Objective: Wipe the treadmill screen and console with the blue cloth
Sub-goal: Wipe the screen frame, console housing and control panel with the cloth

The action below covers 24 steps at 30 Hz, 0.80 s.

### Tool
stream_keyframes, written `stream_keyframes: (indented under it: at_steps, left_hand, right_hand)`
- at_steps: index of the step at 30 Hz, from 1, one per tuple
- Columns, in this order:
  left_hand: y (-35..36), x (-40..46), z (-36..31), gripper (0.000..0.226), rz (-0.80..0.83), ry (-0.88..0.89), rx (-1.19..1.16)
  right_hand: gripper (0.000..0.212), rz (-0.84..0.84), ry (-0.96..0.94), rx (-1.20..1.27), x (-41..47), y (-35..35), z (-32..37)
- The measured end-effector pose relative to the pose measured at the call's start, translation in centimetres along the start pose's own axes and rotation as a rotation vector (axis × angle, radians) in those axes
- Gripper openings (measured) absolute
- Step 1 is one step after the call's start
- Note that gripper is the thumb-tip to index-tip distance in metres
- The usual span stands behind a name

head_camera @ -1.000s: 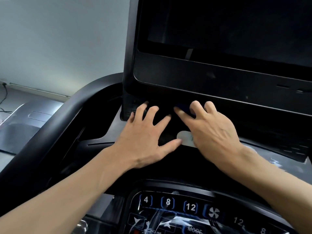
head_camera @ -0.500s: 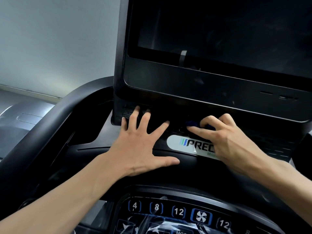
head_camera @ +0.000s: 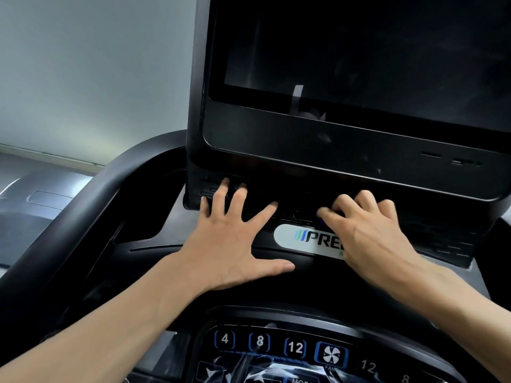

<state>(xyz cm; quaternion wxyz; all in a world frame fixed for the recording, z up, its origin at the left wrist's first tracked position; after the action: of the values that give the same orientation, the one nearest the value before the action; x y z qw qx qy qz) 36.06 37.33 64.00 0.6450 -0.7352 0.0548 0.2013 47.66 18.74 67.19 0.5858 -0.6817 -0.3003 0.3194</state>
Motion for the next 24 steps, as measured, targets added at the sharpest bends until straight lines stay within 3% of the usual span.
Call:
stream_keyframes:
  at_steps: [7, 14, 17, 24]
  left_hand:
    - [0.4, 0.1, 0.1, 0.113, -0.022, -0.001, 0.013]
    - [-0.1, -0.3, -0.2, 0.112, -0.024, -0.011, 0.012]
    - [-0.1, -0.2, -0.3, 0.112, -0.019, -0.005, 0.010]
    - [0.2, 0.0, -0.2, 0.112, -0.013, 0.000, 0.009]
  right_hand:
    - [0.068, 0.123, -0.001, 0.190, 1.4, -1.0, 2.1]
    - [0.066, 0.141, 0.128, 0.070, -0.7, -0.9, 0.6]
    - [0.068, 0.174, 0.214, 0.139, -1.6, -0.6, -0.5]
    - [0.078, 0.228, 0.112, 0.363, 1.9, -0.8, 1.8]
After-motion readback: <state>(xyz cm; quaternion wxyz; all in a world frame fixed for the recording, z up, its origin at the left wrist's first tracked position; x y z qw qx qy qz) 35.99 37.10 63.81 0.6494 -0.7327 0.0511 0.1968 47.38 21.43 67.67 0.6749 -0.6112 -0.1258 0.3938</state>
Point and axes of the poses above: each hand's wrist, its own x-axis towards the middle knuckle, its own y-axis out of the palm, z = x × y, the point moved 4 cm from there along x, towards the middle knuckle, and after that the axes turned 11 degrees about z, right-handed, at the moved point
